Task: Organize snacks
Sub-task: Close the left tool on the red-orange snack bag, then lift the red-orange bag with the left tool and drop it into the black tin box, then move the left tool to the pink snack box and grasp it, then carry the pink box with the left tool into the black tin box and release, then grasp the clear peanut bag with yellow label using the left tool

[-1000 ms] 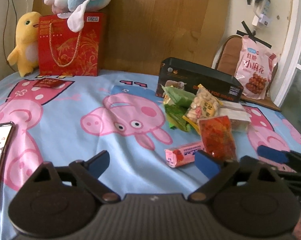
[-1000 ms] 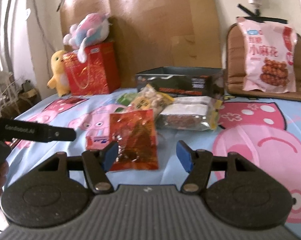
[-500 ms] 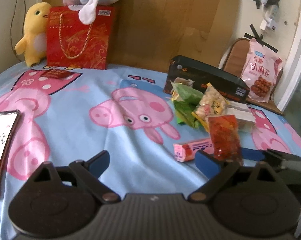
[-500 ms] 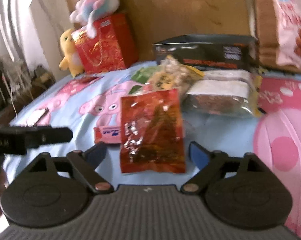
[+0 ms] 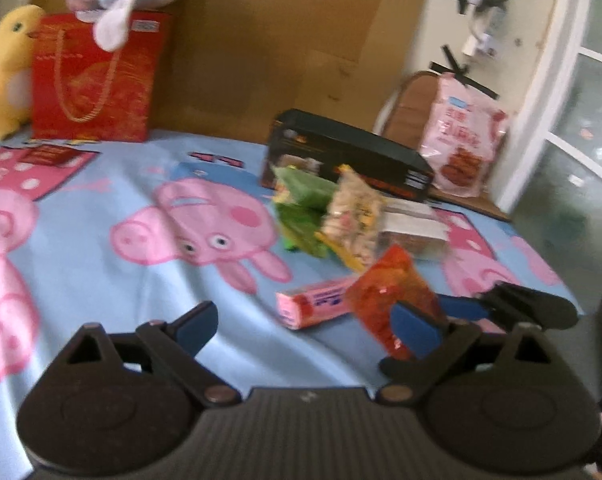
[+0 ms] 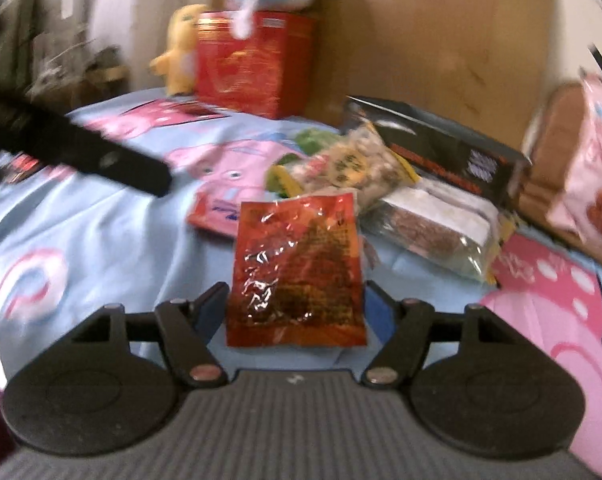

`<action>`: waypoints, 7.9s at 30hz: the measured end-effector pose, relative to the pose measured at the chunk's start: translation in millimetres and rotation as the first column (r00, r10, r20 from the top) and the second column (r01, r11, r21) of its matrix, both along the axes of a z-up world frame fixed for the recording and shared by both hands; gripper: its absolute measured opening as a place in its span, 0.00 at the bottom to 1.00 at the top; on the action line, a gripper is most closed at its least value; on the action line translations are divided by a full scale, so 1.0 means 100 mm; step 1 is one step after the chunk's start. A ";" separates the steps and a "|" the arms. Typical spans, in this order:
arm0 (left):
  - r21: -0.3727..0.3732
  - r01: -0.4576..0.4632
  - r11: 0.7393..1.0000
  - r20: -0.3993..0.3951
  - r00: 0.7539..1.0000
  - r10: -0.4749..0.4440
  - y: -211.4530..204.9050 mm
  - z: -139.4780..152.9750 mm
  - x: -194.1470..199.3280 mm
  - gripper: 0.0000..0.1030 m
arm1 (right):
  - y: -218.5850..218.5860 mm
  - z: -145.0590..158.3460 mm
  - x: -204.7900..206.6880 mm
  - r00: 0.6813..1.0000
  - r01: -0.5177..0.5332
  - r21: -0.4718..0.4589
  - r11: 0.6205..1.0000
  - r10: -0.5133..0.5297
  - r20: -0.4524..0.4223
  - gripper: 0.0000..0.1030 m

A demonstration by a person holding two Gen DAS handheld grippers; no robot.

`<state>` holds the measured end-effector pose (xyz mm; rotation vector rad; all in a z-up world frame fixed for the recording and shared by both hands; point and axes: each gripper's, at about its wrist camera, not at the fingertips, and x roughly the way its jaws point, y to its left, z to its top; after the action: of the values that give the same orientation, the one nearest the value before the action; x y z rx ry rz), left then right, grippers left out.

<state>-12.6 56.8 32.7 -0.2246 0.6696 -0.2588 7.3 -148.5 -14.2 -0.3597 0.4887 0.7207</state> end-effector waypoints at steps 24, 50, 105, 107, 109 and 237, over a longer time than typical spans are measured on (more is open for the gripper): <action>-0.282 0.052 0.958 -0.161 0.982 -0.101 0.26 -0.35 0.22 0.13 | 0.36 -0.06 -0.17 0.949 -0.211 -0.116 0.971 0.232 0.215 0.72; -0.244 0.030 0.969 -0.084 0.995 -0.052 0.49 -0.47 0.08 0.13 | 0.04 -0.06 0.56 0.811 0.013 0.488 0.873 0.276 -0.515 0.56; -0.079 0.119 0.990 0.084 0.990 -0.112 -0.76 0.37 2.40 0.11 | -0.73 0.72 2.18 0.943 0.249 0.497 0.831 -0.091 -0.320 0.15; -0.058 0.108 0.992 0.064 0.992 -0.104 -0.81 0.29 2.48 0.12 | -0.70 0.64 2.29 0.936 0.279 0.454 0.846 -0.133 -0.327 0.16; -0.031 0.091 0.995 0.051 0.995 -0.089 -0.83 0.24 2.53 0.16 | -0.66 0.56 2.37 0.931 0.301 0.425 0.854 -0.166 -0.325 0.18; -0.341 0.070 0.937 -0.200 0.969 -0.145 -0.04 -0.40 0.83 0.52 | -0.42 0.04 0.58 0.914 0.223 0.386 0.895 -0.053 -0.403 0.50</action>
<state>70.5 52.8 -6.8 -0.5480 0.8608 -0.4584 65.3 -190.6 -9.8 0.2365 0.7013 0.7360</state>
